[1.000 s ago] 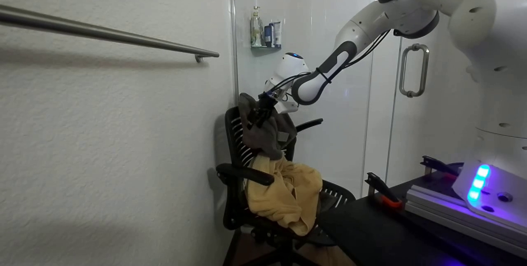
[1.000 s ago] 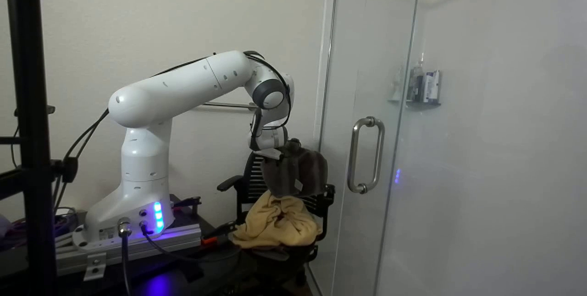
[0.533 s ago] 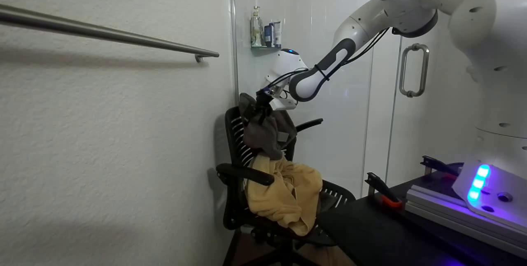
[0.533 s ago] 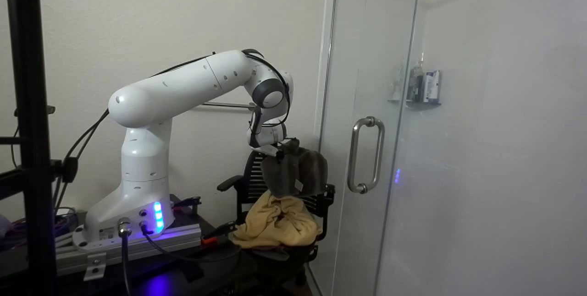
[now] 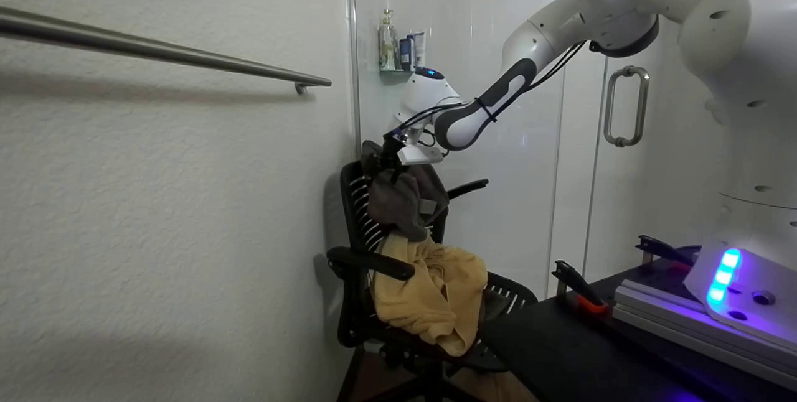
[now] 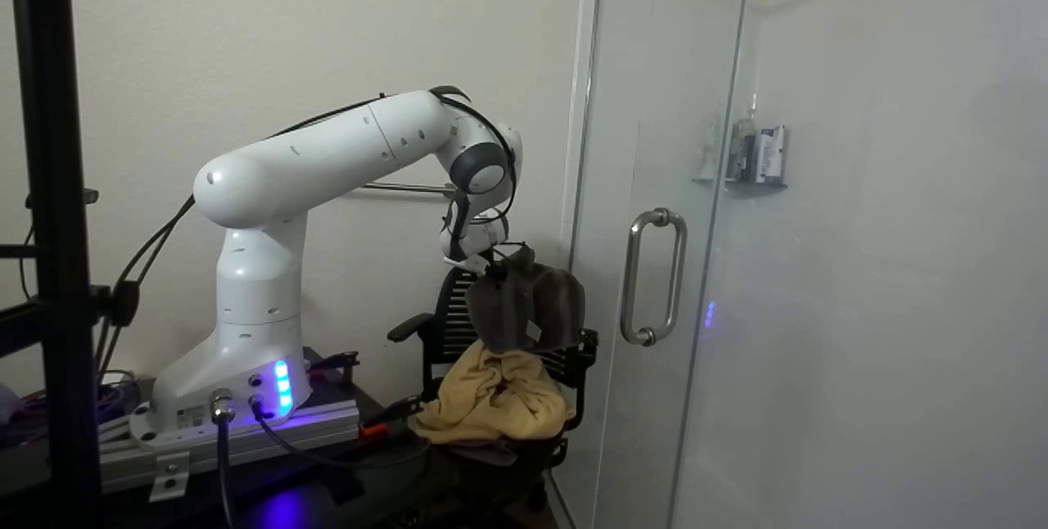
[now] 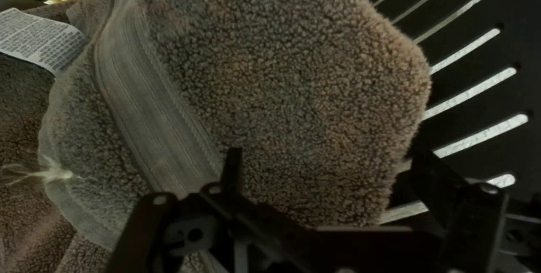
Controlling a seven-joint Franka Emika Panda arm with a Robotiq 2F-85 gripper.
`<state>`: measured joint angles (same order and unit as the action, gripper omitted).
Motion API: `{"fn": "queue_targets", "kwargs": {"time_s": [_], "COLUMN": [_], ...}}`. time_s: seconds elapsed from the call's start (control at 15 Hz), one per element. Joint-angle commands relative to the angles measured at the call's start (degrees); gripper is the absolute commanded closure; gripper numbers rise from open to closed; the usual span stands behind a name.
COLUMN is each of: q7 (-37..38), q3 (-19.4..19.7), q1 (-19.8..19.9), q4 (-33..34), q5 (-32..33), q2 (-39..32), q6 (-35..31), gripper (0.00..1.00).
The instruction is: Open the shower door and put the grey towel on the seat of the chair
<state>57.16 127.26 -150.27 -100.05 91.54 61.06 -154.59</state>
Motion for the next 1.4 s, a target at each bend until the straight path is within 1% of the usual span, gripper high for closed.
{"fn": "queue_targets", "kwargs": {"time_s": [0.0,0.2,0.4,0.67,0.73,0.8,1.07,1.2,1.33], "q7": [3.5,5.1,6.6,8.1,8.3,8.2,7.4,7.1,6.6], "q3": [-3.6,-5.6,-6.2,-6.8,-7.3,-7.8,-10.2,-11.4,-12.8], "q1": [0.5,0.8,1.3,1.8,2.2,2.3,3.0,3.3,4.1], "q4": [0.4,-0.1,0.0,0.1,0.1,0.3,0.8,1.2,1.3], "q5": [4.5,7.5,11.9,19.8,21.5,22.8,26.8,27.9,28.6], "q2": [2.8,4.6,6.2,8.1,8.9,9.6,12.4,13.4,14.0], "q6": [4.9,9.3,14.3,21.5,22.8,24.3,28.7,30.5,32.1], "gripper": [0.00,0.00,0.00,0.00,0.21,0.26,0.55,0.67,0.82]}}
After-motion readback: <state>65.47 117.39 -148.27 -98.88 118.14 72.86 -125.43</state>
